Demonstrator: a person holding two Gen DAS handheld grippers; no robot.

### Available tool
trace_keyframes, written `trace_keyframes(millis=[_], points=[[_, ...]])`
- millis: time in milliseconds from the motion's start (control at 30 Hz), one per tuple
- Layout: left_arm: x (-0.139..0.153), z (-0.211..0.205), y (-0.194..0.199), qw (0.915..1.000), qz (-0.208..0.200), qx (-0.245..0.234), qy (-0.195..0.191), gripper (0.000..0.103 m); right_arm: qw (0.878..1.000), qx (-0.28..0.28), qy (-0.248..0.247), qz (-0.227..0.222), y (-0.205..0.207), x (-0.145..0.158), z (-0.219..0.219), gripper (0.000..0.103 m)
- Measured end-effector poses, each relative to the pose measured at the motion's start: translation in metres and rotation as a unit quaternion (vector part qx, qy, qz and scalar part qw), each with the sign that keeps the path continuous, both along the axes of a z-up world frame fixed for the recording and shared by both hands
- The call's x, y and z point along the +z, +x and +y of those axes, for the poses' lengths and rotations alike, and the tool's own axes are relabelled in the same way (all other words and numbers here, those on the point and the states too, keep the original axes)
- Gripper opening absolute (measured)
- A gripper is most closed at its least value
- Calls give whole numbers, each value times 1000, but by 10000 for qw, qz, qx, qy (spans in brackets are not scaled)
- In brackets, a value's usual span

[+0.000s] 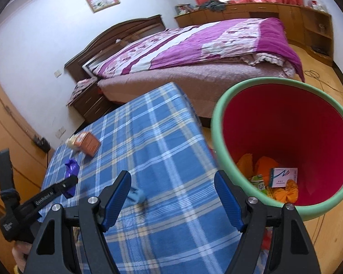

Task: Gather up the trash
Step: 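Grasp the purple plastic bag with the left tool and lift it, then grasp the light blue plastic handle with the right tool while the left tool holds the purple bag, then carry the purple bag and blue handle over the red bucket with both tools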

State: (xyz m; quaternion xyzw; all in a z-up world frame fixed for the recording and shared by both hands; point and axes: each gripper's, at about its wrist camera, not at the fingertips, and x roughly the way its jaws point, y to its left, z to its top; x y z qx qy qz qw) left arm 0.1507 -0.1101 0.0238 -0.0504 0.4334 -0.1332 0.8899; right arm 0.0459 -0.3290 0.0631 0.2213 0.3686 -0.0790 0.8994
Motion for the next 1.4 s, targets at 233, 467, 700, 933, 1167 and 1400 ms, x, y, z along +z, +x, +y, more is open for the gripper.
trace_keyframes(millis=[233, 467, 700, 933, 1167, 1400], points=[[0, 19, -13, 9999, 39, 76, -151, 29, 9982, 486, -218, 264, 15, -12, 32, 77], [-1, 33, -21, 9997, 30, 115, -206, 29, 9943, 927, -319, 411, 32, -27, 54, 77], [-3, 46, -24, 9993, 70, 210, -301, 29, 9900, 1198, -492, 560, 51, -37, 68, 68], [-5, 54, -26, 9990, 79, 243, -363, 29, 9866, 1289, -782, 620, 56, -43, 82, 46], [-5, 54, -29, 9990, 58, 174, -413, 29, 9837, 1361, -1032, 568, 47, -45, 90, 20], [-1, 54, -36, 9989, 17, 113, -446, 29, 9891, 1208, -699, 477, 32, -40, 86, 20]])
